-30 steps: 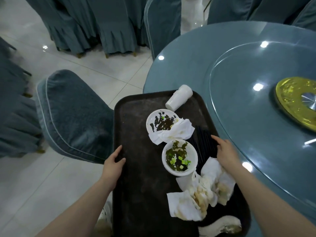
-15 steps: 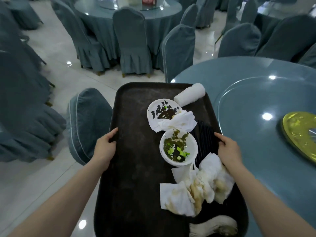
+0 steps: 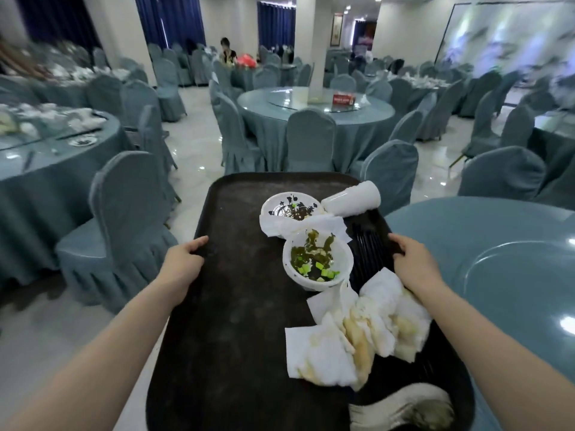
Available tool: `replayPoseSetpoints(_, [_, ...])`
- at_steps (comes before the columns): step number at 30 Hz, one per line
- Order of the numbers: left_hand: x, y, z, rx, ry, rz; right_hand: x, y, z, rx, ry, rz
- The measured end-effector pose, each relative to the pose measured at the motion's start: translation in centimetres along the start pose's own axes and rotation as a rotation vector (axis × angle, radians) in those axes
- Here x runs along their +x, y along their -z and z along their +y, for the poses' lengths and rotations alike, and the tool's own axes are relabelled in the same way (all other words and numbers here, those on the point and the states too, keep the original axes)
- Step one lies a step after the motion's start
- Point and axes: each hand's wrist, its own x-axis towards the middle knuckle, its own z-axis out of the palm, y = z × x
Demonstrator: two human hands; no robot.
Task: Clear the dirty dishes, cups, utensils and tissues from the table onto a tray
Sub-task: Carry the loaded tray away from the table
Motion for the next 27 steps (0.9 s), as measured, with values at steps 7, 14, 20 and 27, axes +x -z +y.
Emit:
replayPoseSetpoints(7, [2.0, 9.8, -2.4, -0.059, 0.051, 0.141, 1.6, -5.8, -10.4, -0.060, 0.122, -0.123])
replayPoseSetpoints(14, [3.1, 21.3, -5.5, -0.167, 0.056, 0.289, -0.1, -14.0, -21.7, -0.004, 0.311, -0.160])
replayPoseSetpoints(20, [3.9, 32.9, -9.2, -0.237, 0.121, 0.445, -2.3, -23.0, -32.2, -0.008, 0.415, -0.284])
replayPoseSetpoints(27, [2.7, 44.8, -13.1, -0.255, 0.127, 0.619, -6.4, -33.6, -43.7, 0.092, 0.548, -0.415])
